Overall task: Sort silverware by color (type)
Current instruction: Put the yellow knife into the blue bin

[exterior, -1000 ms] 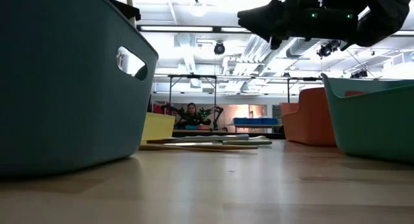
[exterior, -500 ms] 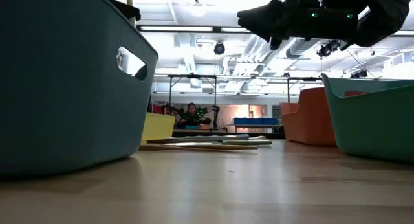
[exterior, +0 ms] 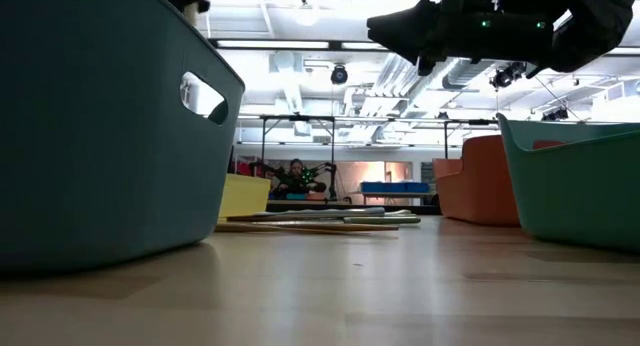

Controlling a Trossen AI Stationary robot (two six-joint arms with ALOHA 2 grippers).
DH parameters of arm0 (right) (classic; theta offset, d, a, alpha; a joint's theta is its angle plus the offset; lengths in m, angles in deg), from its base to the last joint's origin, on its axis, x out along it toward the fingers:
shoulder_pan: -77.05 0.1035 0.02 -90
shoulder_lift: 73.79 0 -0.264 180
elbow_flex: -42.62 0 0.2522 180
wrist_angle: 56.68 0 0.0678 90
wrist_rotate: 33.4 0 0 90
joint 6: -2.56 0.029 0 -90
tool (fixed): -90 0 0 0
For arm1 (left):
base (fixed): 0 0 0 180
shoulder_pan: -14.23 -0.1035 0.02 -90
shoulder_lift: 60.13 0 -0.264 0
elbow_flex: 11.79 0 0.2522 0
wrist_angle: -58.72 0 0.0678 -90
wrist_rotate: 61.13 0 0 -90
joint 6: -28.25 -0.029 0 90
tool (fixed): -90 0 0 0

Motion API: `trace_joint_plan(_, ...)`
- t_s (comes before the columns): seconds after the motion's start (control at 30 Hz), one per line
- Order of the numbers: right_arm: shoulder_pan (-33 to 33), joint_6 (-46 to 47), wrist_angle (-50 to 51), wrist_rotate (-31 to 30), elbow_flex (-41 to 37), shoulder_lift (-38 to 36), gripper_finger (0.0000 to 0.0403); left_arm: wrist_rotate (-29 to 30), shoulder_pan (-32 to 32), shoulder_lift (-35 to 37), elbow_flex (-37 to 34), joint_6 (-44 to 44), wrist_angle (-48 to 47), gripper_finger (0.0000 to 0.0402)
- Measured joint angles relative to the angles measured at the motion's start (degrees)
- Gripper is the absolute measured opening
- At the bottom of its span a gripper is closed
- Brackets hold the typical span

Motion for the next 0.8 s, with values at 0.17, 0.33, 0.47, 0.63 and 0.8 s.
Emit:
trace_joint_plan(0.17,0.0,0.0,0.0,0.0,0.0,0.0,0.0115,5.6,11.3,-10.2,10.0,10.8,-20.8,0.0053)
trace_joint_plan(0.33,0.0,0.0,0.0,0.0,0.0,0.0,0.0115,5.7,21.9,-23.3,19.9,16.7,-37.5,0.0053)
trace_joint_plan(0.47,0.0,0.0,0.0,0.0,0.0,0.0,0.0115,4.2,25.8,-32.3,26.2,22.8,-48.8,0.0053)
trace_joint_plan(0.63,0.0,0.4,0.0,0.0,0.0,0.0,0.0115,-2.5,26.7,-39.8,28.7,25.6,-56.9,0.0053)
trace_joint_plan(0.8,0.0,0.0,0.0,0.0,0.0,0.0,0.0115,-4.1,25.5,-43.8,28.7,25.5,-61.7,0.0053)
